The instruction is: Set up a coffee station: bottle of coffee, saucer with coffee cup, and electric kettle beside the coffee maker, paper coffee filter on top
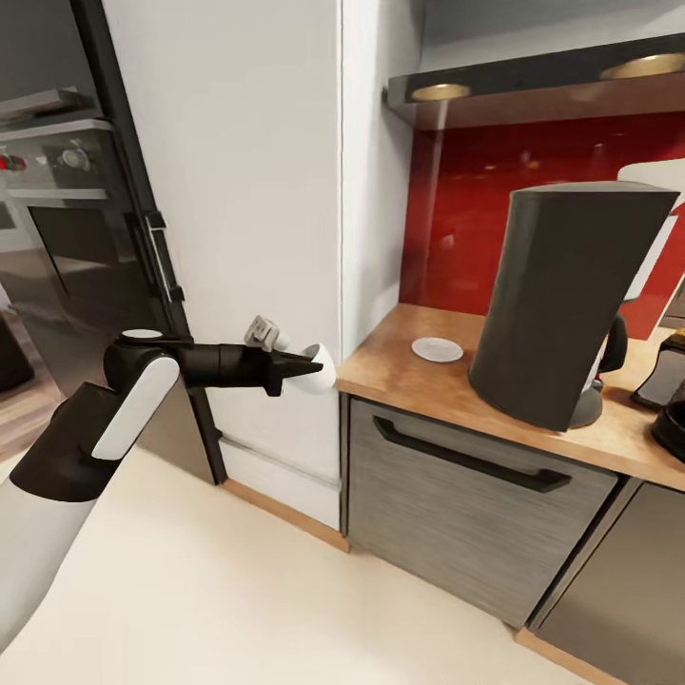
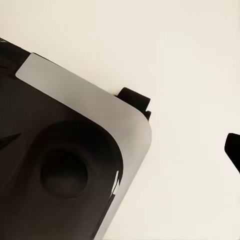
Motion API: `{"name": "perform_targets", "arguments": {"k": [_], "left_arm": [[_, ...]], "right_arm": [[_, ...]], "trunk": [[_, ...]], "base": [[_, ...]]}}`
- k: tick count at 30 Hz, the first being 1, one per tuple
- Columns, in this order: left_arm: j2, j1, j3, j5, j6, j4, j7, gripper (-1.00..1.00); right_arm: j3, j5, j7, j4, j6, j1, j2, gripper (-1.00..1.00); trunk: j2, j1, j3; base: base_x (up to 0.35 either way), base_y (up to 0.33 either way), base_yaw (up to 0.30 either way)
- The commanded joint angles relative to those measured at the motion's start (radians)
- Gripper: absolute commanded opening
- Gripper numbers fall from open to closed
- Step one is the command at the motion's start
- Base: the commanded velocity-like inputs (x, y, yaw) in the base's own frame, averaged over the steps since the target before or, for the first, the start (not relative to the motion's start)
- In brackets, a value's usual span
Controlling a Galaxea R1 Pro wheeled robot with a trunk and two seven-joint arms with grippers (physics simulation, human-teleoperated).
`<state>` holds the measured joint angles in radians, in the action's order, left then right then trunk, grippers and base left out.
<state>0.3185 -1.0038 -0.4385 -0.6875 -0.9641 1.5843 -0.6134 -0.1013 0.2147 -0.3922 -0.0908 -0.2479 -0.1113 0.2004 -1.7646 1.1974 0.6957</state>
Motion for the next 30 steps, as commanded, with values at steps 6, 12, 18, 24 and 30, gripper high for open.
{"name": "perform_targets", "arguments": {"k": [6, 12, 18, 24, 30], "left_arm": [[0.001, -0.001, 0.0, -0.001, -0.004, 0.0, -0.002, -1.0], [0.001, -0.001, 0.0, -0.001, -0.004, 0.0, -0.002, -1.0], [0.001, -0.001, 0.0, -0.001, -0.004, 0.001, -0.002, -1.0], [0.0, -0.001, -0.001, -0.001, -0.004, 0.001, -0.002, -1.0], [0.0, -0.001, -0.001, -0.001, -0.004, 0.001, -0.002, -1.0]], "right_arm": [[-0.008, 0.002, 0.001, 0.0, -0.005, -0.001, 0.001, 1.0], [-0.008, 0.002, 0.001, 0.0, -0.005, -0.001, 0.001, 1.0], [-0.008, 0.002, 0.001, 0.0, -0.005, -0.001, 0.001, 1.0], [-0.008, 0.002, 0.001, 0.0, -0.005, -0.001, 0.001, 1.0], [-0.008, 0.002, 0.001, 0.0, -0.006, -0.001, 0.001, 1.0]], "trunk": [[0.0, 0.0, 0.001], [0.0, 0.0, 0.001], [0.0, 0.0, 0.001], [0.0, 0.0, 0.001], [0.0, 0.0, 0.001]], "base": [[0.031, 0.048, -0.219], [0.003, 0.005, -0.278], [0.0, 0.0, -0.285], [0.0, 0.0, -0.285], [0.0, 0.0, -0.13]]}}
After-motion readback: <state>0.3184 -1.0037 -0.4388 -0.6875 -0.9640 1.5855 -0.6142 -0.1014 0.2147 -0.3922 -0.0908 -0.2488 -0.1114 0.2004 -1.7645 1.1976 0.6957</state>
